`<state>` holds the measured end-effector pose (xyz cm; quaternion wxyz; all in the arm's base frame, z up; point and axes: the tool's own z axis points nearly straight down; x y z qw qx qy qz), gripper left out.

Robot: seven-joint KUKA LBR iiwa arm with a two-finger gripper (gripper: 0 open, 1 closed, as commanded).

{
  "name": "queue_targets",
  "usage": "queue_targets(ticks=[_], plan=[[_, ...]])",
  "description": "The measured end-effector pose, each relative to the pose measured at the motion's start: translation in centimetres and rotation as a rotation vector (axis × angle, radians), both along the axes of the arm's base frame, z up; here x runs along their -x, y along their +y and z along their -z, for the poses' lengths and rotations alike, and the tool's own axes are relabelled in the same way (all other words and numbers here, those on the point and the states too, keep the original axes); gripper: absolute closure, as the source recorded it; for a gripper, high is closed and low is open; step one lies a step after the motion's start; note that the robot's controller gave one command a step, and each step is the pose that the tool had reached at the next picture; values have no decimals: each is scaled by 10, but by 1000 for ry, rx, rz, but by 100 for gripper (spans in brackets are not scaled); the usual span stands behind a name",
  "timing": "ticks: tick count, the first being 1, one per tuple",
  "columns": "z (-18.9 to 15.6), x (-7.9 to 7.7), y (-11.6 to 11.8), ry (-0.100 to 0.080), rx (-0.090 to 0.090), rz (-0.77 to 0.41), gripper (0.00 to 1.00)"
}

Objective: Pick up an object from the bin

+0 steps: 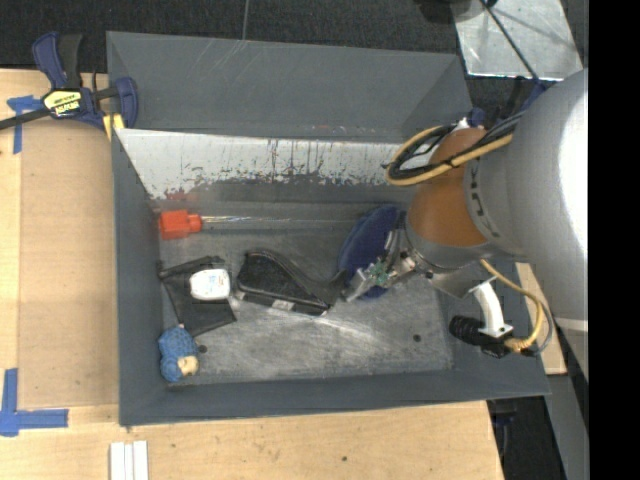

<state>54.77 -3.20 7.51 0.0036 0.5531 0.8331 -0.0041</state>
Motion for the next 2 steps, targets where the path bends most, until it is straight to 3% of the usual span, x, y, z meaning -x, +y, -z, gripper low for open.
queue_targets(ticks=[1,2], plan=[[-37,1,-2,6,-10,0,100],[-104,0,-3,-6,-10,-2,100]])
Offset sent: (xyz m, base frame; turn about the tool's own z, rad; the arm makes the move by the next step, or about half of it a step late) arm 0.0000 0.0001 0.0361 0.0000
